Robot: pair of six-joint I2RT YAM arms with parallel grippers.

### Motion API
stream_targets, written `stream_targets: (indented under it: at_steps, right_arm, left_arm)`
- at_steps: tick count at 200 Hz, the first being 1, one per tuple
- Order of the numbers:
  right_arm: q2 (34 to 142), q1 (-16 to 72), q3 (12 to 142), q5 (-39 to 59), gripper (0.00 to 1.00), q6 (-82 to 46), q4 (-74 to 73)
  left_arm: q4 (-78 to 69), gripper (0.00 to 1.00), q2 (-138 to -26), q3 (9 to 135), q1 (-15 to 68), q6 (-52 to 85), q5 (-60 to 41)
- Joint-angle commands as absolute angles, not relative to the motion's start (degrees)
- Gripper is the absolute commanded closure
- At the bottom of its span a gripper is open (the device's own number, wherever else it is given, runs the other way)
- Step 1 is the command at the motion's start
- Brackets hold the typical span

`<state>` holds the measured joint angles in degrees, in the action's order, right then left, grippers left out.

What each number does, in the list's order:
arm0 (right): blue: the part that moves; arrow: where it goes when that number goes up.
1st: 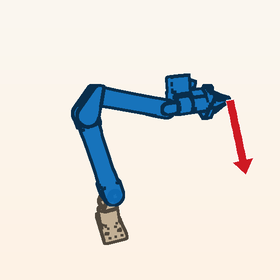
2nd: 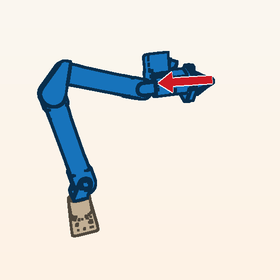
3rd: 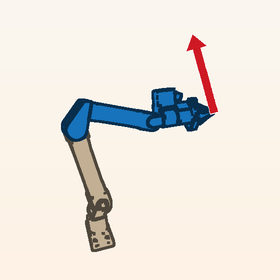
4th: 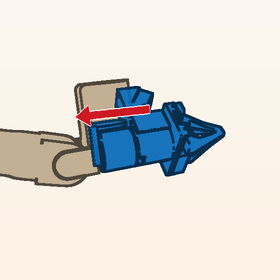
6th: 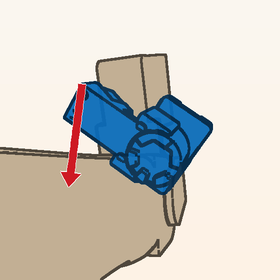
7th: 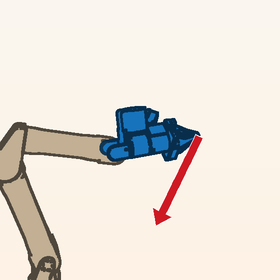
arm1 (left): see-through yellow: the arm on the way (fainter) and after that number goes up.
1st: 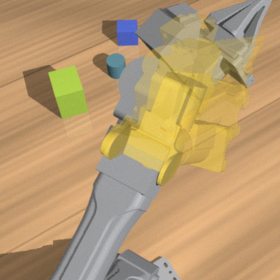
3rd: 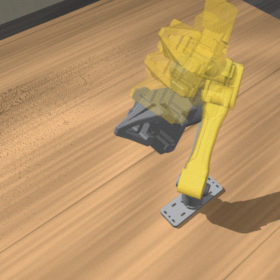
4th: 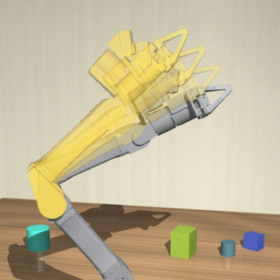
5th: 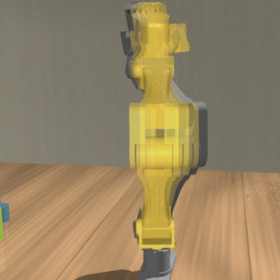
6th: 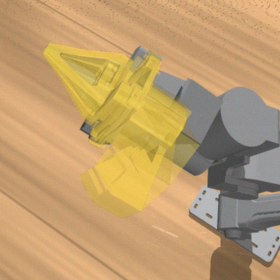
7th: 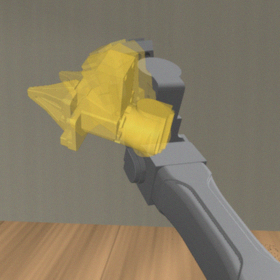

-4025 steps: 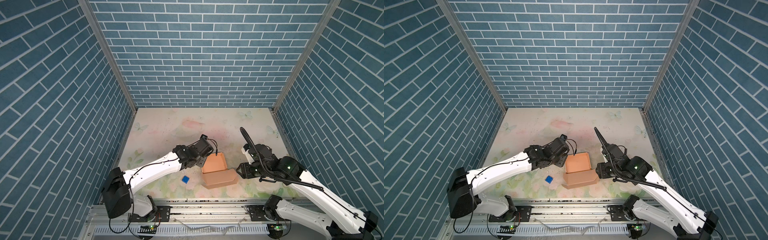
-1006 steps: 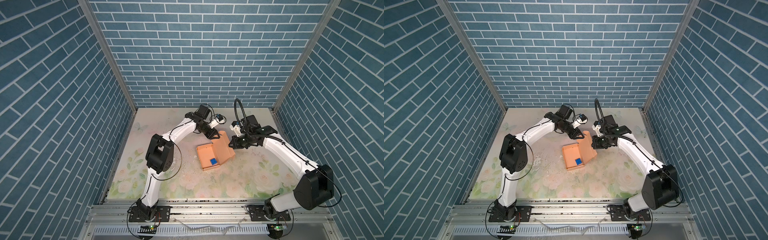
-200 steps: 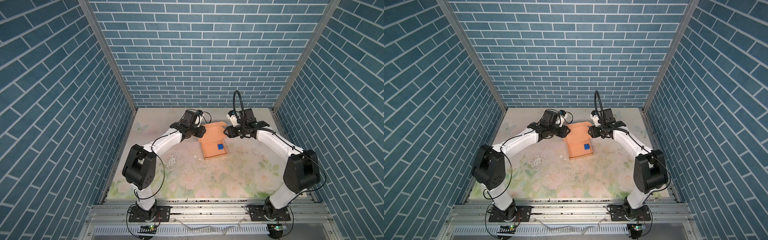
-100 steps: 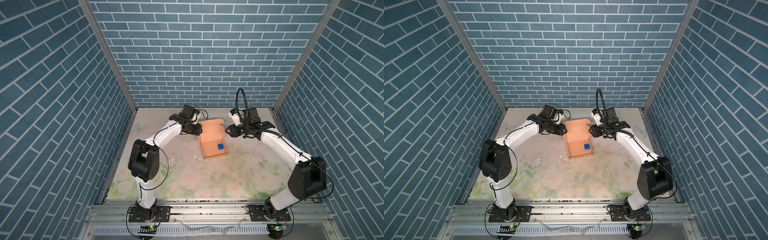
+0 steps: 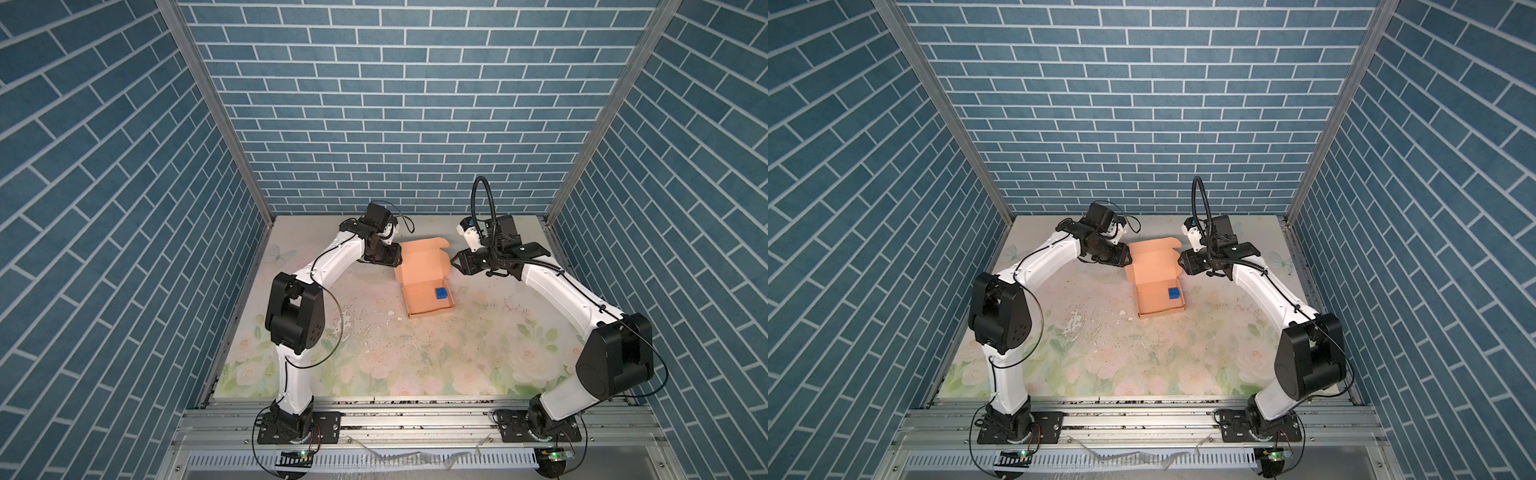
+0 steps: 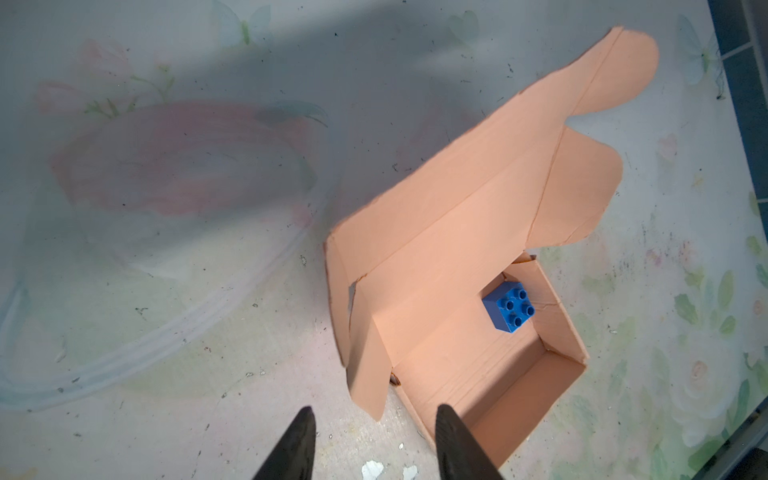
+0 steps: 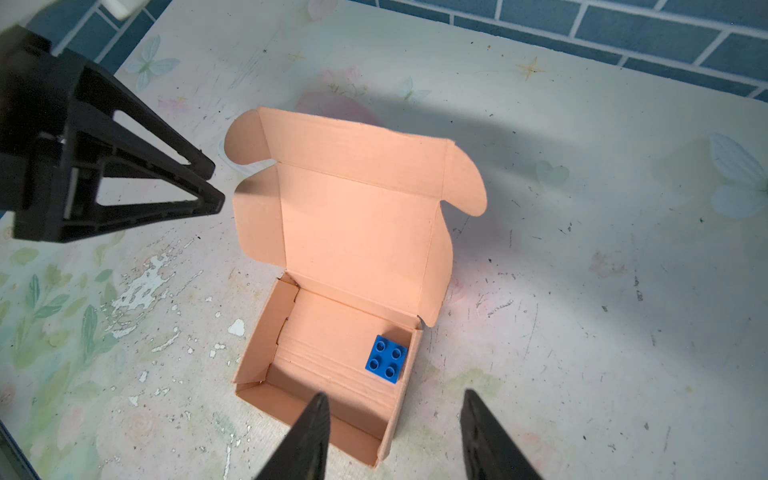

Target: Fold the paper box

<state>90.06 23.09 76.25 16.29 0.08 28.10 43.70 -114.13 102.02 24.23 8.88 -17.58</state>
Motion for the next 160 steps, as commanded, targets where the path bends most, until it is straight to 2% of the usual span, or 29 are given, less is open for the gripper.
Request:
stream_targets:
  at_steps: [1,74,104,160]
  right_arm:
    - [88.3,23.2,75.2,16.1,0.48,2.5,28.2]
    - [87.9,23.2,74.2,17.1,0.48,1.9,27.3]
    - [87.7,23.2,74.2,16.7,0.48,1.9,27.3]
    - [88.3,23.2,74.4,16.5,0.48,1.9,27.0]
  left_arm:
    - [47.9,0.48,-115.5,105.1,23.5,7.9,-16.5]
    - [54.2,0.45,-124.9,118.0,23.1,7.3,-17.1]
    - [55.5,0.50,-127.8,121.4,23.1,7.6,-17.8]
    - [55.5,0.62,-128.1,120.6,23.1,7.3,-18.0]
